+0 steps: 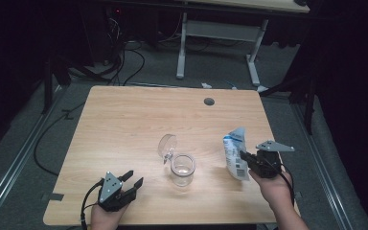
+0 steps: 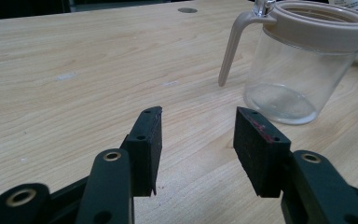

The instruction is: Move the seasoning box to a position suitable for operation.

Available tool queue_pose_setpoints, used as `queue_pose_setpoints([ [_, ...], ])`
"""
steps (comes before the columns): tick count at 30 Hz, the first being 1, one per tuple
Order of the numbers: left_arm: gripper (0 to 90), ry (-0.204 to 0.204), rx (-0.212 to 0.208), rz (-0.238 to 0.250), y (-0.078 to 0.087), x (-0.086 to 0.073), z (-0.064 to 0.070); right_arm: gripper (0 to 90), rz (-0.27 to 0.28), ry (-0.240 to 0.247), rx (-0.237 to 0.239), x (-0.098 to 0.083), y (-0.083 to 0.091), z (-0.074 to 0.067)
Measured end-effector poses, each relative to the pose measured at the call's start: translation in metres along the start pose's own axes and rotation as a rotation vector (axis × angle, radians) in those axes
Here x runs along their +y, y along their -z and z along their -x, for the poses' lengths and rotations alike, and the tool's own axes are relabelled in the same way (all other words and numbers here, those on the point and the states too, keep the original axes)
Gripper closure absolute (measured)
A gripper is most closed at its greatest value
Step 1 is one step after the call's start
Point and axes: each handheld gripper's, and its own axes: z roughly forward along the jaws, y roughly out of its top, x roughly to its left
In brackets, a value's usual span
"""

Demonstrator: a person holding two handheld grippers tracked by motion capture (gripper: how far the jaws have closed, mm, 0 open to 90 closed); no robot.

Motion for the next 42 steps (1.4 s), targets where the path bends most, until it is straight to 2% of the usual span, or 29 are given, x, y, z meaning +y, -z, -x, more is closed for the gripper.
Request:
queue_pose_setpoints([
  [13,52.3,-0.004,-0.003,0.001,0.001,-0.001,0.0,90.0,-0.149,0.036,0.037,0.012,0.006,-0.006],
  [25,52.3,-0.026,-0.008,-0.011,-0.001,-0.002,0.005,90.0,-0.277,0.096,0.041,0.023,0.011,-0.011],
  [33,52.3,-0.021,-0.004,-0.009,0.0,-0.002,0.004,90.0,-0.379,0.143,0.049,0.031,0.013,-0.017],
  [42,52.3,-0.023,-0.009,-0.009,0.0,-0.002,0.004,90.0,-0.484,0.159,0.07,0.038,0.012,-0.02],
])
